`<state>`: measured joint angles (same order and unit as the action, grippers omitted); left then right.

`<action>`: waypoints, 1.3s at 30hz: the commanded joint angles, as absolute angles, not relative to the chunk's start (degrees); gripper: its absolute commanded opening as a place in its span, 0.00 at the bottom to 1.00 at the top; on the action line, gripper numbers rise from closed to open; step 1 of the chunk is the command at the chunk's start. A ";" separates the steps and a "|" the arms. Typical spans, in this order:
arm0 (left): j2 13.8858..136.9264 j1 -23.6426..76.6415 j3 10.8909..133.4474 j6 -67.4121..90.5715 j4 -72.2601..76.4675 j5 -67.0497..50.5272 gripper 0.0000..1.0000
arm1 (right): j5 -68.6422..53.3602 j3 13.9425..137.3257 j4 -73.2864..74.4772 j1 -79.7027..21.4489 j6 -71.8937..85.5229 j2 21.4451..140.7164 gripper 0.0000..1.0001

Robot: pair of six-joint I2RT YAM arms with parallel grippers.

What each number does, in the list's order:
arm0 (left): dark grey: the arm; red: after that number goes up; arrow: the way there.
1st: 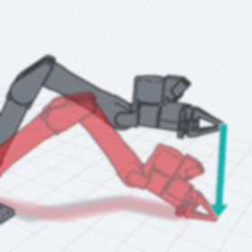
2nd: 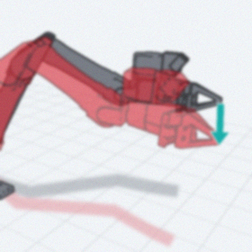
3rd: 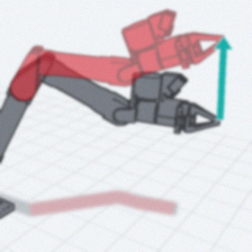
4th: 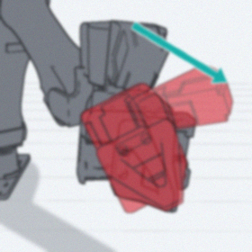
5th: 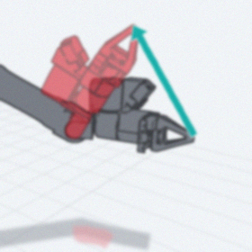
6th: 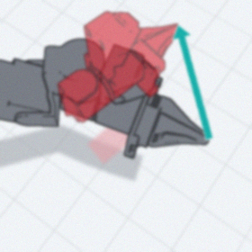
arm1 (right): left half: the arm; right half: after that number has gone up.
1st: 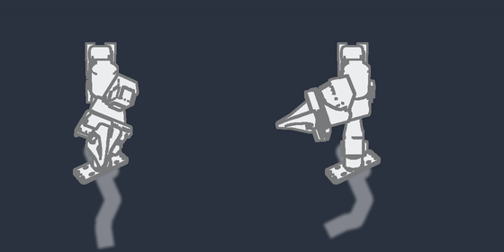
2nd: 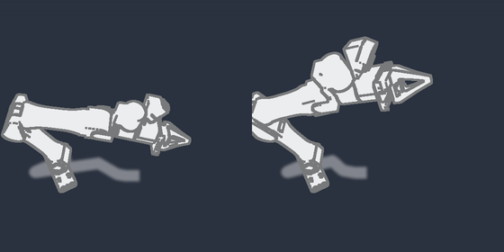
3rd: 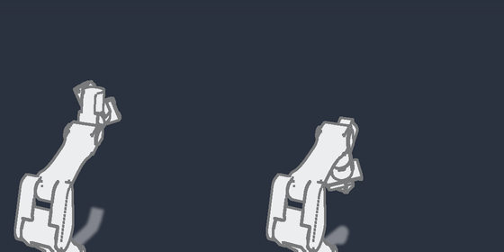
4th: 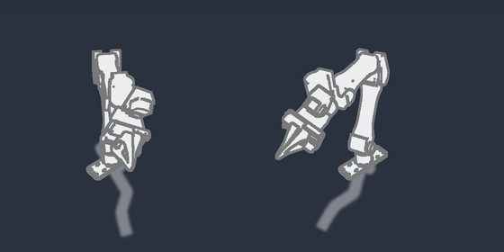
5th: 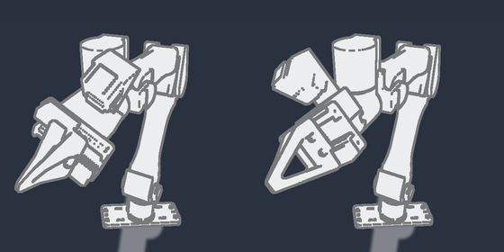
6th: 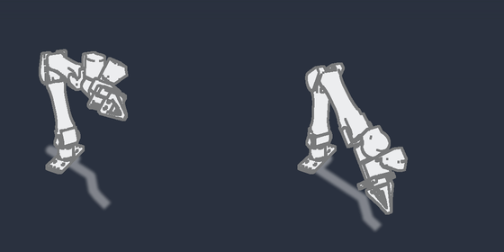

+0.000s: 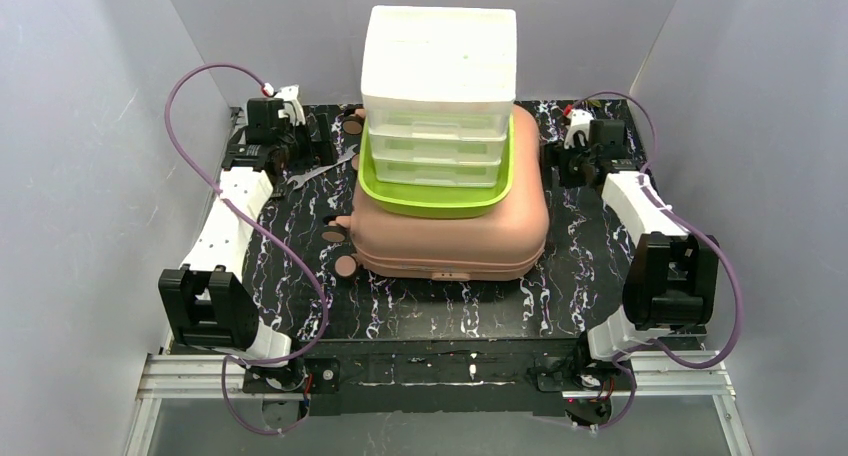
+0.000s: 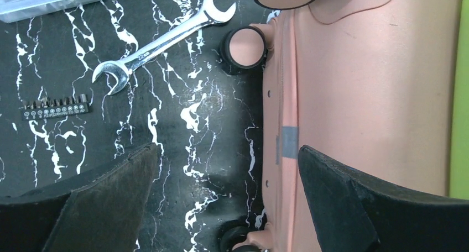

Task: Open, take out, and arrange the luggage
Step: Position the luggage at the center of the board, then pick up the storage box from the bin.

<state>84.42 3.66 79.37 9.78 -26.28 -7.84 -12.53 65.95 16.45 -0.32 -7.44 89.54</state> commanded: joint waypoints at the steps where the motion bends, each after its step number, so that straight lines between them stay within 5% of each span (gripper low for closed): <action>1: 82.03 3.21 80.24 8.52 -29.35 -5.19 0.99 | -28.35 66.40 16.75 -9.73 -4.43 92.03 0.92; 13: 78.09 2.91 78.64 8.05 -31.83 -6.45 0.99 | -24.13 76.01 16.70 -15.99 -2.86 99.87 0.91; 22: 77.36 0.09 98.41 8.60 -40.82 1.61 0.99 | -9.08 87.90 22.73 -16.00 -5.33 84.88 0.92; 28: 75.09 0.09 108.14 7.42 -36.97 -10.90 0.99 | -14.68 100.76 25.04 -16.00 -1.04 80.25 0.93; 39: 78.40 0.09 118.15 15.55 -33.46 -29.11 0.95 | -28.81 106.67 14.02 -16.00 17.67 78.96 0.93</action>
